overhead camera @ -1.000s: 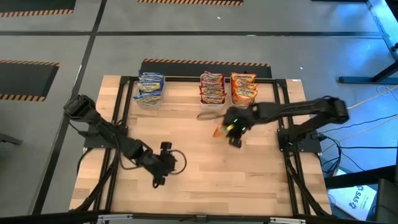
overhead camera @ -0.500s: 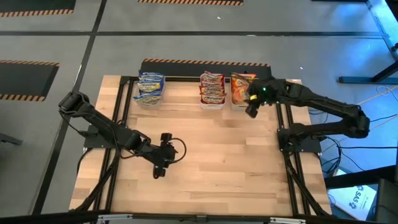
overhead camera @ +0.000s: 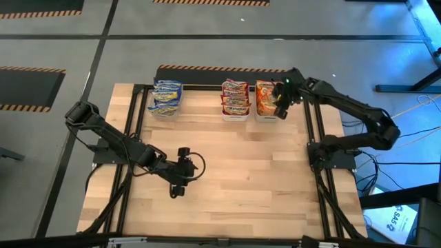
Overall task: Sort Maruchan noodles
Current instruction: Put the orange noodle pack into the gray bin
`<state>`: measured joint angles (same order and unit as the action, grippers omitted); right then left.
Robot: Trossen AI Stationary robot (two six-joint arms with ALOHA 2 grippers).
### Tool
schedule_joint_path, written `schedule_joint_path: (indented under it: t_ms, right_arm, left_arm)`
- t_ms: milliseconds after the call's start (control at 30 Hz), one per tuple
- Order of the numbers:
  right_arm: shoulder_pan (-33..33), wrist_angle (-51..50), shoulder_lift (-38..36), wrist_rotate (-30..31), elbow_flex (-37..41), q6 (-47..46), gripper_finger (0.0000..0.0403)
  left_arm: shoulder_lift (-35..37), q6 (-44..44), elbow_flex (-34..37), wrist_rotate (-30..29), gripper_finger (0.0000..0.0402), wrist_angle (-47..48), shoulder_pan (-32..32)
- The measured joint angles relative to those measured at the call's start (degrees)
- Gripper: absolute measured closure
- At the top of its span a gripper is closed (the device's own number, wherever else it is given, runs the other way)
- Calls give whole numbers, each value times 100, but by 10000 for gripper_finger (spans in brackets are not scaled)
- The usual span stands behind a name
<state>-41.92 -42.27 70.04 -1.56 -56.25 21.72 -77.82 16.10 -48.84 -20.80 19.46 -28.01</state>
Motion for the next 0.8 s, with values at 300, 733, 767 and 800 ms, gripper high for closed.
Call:
schedule_joint_path:
  t_ms: [300,733,767,800]
  right_arm:
    - [-540,236,811,-1471,0,712,277]
    - [-533,-731,935,-1607,-7,1173,286]
    - [-531,-697,933,-1545,-7,1170,289]
    - [-531,-693,935,-1483,-7,1172,291]
  left_arm:
    - [-2,317,0,-69,214,-25,25]
    - [-7,442,0,-75,214,-49,304]
    - [-7,439,0,-74,214,-60,330]
    - [-7,437,0,-74,214,-70,355]
